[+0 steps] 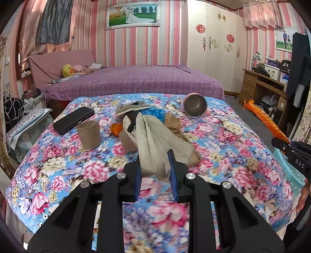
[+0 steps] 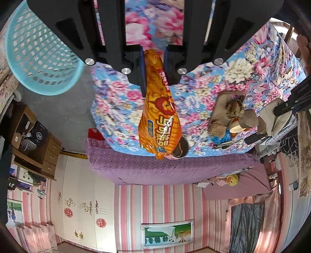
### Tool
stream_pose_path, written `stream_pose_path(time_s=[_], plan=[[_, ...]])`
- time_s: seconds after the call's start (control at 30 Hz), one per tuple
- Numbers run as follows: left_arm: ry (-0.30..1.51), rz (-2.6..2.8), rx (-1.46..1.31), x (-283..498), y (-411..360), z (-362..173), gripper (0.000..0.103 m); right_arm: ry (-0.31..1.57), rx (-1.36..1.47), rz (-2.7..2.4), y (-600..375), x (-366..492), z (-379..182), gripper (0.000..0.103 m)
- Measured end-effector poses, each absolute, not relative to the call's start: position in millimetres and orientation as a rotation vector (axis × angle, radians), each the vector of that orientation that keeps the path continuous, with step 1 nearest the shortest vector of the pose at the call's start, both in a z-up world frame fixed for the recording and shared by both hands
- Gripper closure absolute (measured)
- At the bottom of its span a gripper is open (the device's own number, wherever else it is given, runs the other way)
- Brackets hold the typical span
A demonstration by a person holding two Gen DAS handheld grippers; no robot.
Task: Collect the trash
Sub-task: 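Carry the snack bag and pouch in both tools over the blue basket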
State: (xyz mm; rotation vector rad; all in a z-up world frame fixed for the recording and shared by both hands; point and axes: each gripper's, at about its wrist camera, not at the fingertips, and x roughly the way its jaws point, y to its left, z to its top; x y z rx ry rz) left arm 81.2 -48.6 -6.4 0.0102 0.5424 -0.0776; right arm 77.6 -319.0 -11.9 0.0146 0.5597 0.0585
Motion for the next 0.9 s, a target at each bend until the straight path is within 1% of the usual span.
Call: stream_pose_path(time_s=[0.33, 0.9], plan=[[0.527, -0.131, 0.018, 75.6, -99.9, 1.6, 0.08, 0.558, 0.05, -0.051, -403.7, 46.9, -8.4, 0.088], [0.516, -0.319, 0.068, 68.3, -225.1, -2.8, 0.08, 0.578, 0.08, -0.233, -527.8, 9.2, -15.4, 0.088]])
